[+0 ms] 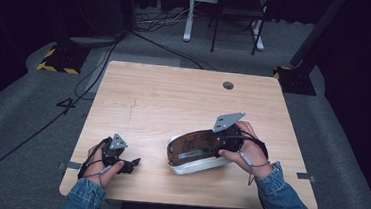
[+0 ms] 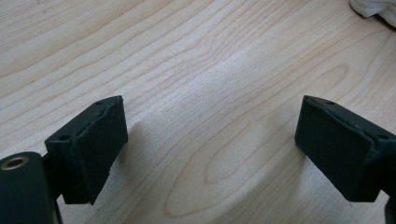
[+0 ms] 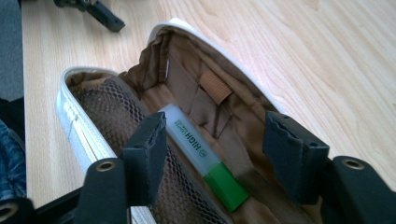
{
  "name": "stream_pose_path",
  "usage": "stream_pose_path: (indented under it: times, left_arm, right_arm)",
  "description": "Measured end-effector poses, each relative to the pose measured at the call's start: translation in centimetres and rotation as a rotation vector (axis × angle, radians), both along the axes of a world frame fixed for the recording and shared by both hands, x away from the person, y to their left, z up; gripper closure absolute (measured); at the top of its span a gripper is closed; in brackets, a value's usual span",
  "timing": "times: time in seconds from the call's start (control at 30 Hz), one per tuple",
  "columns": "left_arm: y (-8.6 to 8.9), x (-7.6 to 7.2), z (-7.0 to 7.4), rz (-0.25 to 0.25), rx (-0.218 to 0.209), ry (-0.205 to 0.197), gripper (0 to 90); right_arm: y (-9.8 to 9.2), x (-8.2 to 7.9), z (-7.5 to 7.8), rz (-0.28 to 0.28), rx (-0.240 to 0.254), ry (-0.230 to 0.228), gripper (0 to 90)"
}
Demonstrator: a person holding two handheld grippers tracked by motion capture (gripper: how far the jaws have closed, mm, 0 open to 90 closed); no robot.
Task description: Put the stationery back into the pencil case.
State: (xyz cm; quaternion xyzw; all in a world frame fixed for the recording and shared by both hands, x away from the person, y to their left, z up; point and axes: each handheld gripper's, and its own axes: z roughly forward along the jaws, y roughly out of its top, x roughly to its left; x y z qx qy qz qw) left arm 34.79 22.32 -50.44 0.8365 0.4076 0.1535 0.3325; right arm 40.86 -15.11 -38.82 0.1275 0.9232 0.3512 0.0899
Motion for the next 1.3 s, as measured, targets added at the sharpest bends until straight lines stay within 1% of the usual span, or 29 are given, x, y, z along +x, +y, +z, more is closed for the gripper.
stream_pose_path:
  times: [0.07,0.1,0.27,0.5,0.73,1.03,1.17,1.3]
  left_arm:
    - [0.0,0.0,0.0,-0.001,0.001,0.000,9.6]
    - [0.0,0.0,0.0,-0.001,0.001,0.000,9.5]
    - [0.0,0.0,0.0,0.001,0.003,-0.002,9.1]
    - [-0.1,0.0,0.0,0.003,-0.001,0.002,8.6]
    - [0.0,0.1,0.0,0.001,-0.001,0.003,8.4]
    - [0.0,0.2,0.0,0.001,0.000,0.002,7.4]
    - [0.1,0.3,0.0,0.001,-0.001,0.009,7.4]
    - [0.1,0.4,0.0,0.000,0.001,0.011,6.7]
  right_arm:
    - [-0.3,0.0,0.2,-0.017,0.011,0.007,39.0]
    - [-0.3,0.0,0.2,-0.017,0.011,0.007,39.0]
    - [-1.4,0.1,1.0,-0.059,0.055,-0.005,36.7]
    - [-2.8,0.4,1.6,-0.110,0.096,-0.005,34.1]
    - [-4.6,1.1,1.7,-0.166,0.116,-0.008,30.9]
    - [-7.6,2.0,1.9,-0.265,0.160,-0.026,25.4]
    - [-9.0,2.5,1.7,-0.308,0.169,-0.026,24.2]
    - [-10.1,2.9,1.0,-0.343,0.169,-0.019,23.1]
